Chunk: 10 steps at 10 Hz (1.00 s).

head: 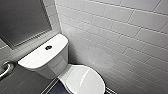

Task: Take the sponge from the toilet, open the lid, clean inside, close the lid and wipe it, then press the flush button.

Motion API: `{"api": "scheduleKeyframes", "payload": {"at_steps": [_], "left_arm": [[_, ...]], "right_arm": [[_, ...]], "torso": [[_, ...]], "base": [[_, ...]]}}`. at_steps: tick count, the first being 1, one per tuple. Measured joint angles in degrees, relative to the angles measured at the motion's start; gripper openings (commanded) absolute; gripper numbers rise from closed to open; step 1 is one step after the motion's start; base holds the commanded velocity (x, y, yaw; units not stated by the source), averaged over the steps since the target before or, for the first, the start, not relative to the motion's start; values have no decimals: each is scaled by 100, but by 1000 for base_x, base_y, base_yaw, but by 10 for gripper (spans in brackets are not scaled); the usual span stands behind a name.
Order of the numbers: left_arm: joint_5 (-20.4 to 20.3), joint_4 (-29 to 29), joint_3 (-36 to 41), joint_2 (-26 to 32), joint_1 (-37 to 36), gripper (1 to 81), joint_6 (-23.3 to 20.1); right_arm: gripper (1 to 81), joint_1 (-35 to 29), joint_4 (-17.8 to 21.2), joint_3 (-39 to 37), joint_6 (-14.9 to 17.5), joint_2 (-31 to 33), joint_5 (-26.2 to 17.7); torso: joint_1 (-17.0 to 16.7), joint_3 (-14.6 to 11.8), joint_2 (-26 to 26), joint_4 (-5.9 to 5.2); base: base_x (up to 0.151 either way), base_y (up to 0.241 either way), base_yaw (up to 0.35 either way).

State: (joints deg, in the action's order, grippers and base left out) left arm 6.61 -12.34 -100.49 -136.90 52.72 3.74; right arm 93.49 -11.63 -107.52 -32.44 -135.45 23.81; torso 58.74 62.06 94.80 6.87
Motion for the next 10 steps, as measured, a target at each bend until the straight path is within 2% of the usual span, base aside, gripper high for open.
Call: {"api": "scheduleKeyframes", "payload": {"at_steps": [2,5,10], "left_arm": [[254,-59,-188,-345,-110,811,2],[408,-155,-257,-908,-94,811,55],[489,-538,-163,-1034,-549,811,88]], "right_arm": [[10,118,-261,-286,0,-306,-5],[10,328,-394,-711,-11,-471,-24],[10,430,-514,-968,-5,-673,2]], "torso": [[0,0,0,0],[0,0,0,0],[0,0,0,2]], "base": [[0,0,0],[0,0,0],[0,0,0]]}}
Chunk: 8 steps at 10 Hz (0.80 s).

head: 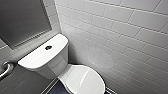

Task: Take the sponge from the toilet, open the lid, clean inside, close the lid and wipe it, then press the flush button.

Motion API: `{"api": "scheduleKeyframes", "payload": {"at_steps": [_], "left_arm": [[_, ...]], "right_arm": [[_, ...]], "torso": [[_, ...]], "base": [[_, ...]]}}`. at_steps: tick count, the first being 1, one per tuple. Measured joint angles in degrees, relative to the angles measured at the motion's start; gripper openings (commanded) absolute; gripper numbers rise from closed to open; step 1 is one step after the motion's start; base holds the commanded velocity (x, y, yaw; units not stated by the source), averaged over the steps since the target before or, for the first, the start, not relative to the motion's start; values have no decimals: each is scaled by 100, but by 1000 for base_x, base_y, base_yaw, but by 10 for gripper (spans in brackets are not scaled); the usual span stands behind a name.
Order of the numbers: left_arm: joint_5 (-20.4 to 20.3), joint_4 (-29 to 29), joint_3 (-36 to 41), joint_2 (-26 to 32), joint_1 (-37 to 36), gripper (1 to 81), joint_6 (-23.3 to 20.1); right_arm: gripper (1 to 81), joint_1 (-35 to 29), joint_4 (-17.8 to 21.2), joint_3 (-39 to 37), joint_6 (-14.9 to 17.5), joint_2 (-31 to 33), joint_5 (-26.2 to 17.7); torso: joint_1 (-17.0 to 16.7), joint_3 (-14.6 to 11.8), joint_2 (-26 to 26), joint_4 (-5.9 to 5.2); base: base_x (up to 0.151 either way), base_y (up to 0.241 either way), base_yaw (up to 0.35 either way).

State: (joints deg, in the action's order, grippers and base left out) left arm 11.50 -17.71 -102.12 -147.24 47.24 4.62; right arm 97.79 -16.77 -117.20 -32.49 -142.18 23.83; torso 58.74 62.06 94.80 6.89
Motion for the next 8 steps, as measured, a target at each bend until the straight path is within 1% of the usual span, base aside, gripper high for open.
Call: {"api": "scheduleKeyframes", "payload": {"at_steps": [3,7,8], "left_arm": [[93,-30,206,-284,-17,811,6],[79,-307,162,-591,-68,811,15],[60,-350,99,-629,-90,811,15]], "right_arm": [[10,-6,-43,-527,-1,-263,-9],[10,96,-63,-862,-22,-460,-44],[10,206,-65,-975,-17,-639,-71]], "torso": [[0,0,0,0],[0,0,0,0],[0,0,0,0]], "base": [[0,0,0],[0,0,0],[0,0,0]]}}
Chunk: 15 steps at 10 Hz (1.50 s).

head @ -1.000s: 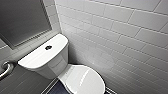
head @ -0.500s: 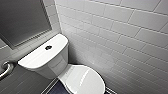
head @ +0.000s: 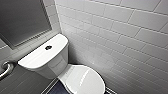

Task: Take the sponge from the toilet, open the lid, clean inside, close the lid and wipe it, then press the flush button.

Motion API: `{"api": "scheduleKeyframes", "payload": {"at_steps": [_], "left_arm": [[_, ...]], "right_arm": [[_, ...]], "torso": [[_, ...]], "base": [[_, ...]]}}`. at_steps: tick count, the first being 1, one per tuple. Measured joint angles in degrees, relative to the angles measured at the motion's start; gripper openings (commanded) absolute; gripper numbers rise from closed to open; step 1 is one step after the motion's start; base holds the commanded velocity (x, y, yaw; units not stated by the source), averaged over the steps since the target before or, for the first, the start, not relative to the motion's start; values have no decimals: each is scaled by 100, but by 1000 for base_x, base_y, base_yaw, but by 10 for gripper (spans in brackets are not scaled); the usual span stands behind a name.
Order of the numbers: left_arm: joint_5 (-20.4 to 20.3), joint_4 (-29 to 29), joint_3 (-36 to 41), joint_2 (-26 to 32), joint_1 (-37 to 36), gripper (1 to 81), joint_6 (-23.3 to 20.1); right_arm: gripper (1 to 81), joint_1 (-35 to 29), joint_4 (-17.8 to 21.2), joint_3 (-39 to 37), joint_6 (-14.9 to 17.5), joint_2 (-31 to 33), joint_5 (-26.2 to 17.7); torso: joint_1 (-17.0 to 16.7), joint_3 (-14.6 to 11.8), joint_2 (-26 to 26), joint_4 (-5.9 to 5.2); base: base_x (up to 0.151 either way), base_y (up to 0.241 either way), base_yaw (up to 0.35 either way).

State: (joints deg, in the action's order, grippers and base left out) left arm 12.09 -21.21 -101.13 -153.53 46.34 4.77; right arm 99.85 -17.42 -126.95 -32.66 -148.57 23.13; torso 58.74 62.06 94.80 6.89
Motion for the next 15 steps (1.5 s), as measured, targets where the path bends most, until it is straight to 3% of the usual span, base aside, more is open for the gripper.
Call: {"api": "scheduleKeyframes", "payload": {"at_steps": [2,7,13,15], "left_arm": [[-60,-74,-250,-110,-11,811,0],[-874,-179,-294,-152,-138,811,165],[-1325,-216,-333,-122,-148,811,560],[-1303,-227,-333,-124,-201,811,603]], "right_arm": [[10,95,-22,-223,2,-315,-4],[10,113,-33,-441,5,-397,-1],[10,113,-30,-417,-2,-339,27],[10,113,-30,-417,-2,-339,29]], "torso": [[0,0,0,0],[0,0,0,0],[0,0,0,0],[0,0,0,0]], "base": [[0,0,0],[0,0,0],[0,0,0],[0,0,0]]}}
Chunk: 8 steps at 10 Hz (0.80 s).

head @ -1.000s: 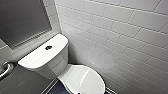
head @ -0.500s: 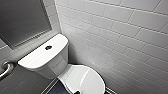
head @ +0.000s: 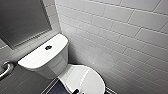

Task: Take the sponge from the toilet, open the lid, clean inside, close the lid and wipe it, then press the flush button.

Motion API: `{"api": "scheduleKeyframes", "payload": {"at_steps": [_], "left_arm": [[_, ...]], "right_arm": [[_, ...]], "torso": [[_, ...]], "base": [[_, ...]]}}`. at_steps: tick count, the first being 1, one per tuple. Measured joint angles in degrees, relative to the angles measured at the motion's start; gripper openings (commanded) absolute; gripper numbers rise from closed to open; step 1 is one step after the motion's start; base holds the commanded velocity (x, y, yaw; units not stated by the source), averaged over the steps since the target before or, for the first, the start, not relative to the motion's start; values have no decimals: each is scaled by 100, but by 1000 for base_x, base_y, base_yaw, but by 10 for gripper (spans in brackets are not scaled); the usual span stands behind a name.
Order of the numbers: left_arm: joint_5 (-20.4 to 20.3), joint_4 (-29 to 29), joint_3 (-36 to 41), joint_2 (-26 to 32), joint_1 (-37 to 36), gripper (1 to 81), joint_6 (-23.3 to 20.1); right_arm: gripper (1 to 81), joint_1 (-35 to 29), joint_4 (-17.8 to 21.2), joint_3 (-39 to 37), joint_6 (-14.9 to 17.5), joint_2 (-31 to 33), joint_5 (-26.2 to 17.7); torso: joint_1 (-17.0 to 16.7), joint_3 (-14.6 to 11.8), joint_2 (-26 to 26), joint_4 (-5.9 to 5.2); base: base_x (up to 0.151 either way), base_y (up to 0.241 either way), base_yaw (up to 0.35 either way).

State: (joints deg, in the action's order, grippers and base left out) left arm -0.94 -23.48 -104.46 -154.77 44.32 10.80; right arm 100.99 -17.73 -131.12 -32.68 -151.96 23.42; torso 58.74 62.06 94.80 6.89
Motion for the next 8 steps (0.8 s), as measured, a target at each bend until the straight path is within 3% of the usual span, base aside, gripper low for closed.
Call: {"api": "scheduleKeyframes", "payload": {"at_steps": [8], "left_arm": [[87,-37,-457,-289,-6,811,284]], "right_arm": [[10,17,1,116,-4,13,65]], "torso": [[0,2,0,0]], "base": [[0,0,0]]}}
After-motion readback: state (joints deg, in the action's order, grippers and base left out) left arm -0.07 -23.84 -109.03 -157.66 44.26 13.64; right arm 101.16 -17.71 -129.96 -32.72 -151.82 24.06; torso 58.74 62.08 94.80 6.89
